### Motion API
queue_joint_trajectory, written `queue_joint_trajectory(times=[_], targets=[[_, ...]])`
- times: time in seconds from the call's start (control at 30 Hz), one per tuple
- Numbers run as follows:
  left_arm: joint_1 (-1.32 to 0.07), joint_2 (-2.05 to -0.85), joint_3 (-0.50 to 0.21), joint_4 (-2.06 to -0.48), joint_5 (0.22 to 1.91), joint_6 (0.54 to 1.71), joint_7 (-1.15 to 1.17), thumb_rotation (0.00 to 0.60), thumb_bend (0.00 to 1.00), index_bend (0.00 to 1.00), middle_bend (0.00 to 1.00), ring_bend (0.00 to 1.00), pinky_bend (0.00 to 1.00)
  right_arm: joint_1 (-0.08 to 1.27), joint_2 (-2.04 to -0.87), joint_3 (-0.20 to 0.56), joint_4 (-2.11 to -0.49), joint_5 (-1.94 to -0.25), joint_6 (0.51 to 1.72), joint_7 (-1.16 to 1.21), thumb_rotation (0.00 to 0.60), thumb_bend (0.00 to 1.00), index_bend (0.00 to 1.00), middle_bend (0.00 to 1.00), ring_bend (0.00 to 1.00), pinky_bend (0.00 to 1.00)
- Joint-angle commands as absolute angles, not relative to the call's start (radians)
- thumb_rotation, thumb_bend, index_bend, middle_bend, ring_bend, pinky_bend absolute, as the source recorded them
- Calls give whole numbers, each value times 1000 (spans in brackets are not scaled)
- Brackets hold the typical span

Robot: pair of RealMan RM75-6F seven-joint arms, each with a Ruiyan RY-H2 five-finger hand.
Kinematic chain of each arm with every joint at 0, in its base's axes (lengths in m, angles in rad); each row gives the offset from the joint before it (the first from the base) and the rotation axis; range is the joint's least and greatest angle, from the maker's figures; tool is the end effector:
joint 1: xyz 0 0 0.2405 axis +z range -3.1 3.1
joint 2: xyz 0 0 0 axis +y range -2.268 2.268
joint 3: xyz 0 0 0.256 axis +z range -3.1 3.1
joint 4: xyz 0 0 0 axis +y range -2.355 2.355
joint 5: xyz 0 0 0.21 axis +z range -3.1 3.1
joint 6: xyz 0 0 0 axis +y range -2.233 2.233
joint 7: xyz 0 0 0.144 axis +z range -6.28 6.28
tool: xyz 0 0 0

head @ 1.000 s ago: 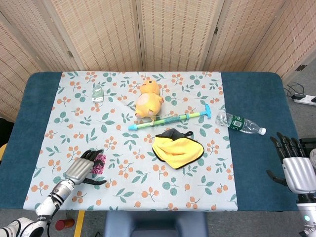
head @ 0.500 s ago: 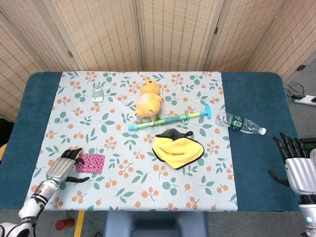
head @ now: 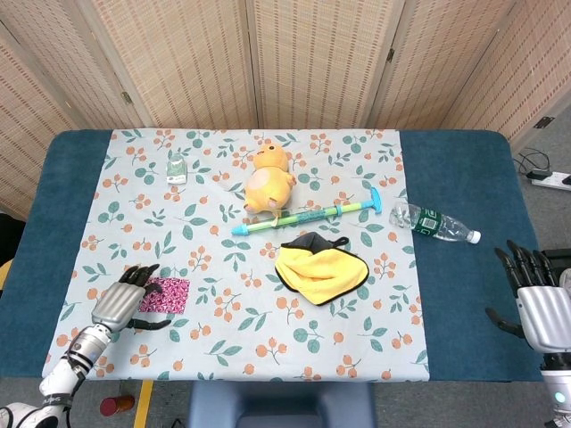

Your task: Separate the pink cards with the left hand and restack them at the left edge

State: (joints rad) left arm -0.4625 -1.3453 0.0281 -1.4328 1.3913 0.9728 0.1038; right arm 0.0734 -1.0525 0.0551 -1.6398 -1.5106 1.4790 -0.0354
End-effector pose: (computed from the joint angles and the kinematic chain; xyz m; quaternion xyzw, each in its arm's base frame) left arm -0.2857 0.2643 0.0301 -0.7610 -0.4108 -0.2630 0.4277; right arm -0.3108 -0.1785 0.1772 0.6086 -0.3662 0.3670 0.6007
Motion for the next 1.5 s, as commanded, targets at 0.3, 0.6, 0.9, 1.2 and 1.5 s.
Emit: queue_joint_trajectory(times=[0.3,0.6,0.9,1.2,1.5], targets=[[-482,-1389,18,-1432,1351,940,161,222,143,336,0,0,0,73,-1057,56,-1630,-1506,1476,-25,600,231,0,0,0,0],[-486,-1410,13,-1429,1342,940,174,224,143,334,0,0,0,74,-1057,57,-1628,-1505,1474,-24,600,230,0,0,0,0],[-481,-1406,20,-1421,1323,933,181,224,145,334,0,0,0,74,-1057,57,-1628,-1502,1470,-24,600,231,0,0,0,0],[-462,-1384,30,-1405,1315,941,155,223,144,334,0,0,0,74,-1056,57,-1635,-1503,1471,-30,600,231,0,0,0,0],[-445,-1361,31,-1414,1335,972,119,221,144,334,0,0,0,73,-1054,57,-1641,-1507,1475,-36,600,231,0,0,0,0]])
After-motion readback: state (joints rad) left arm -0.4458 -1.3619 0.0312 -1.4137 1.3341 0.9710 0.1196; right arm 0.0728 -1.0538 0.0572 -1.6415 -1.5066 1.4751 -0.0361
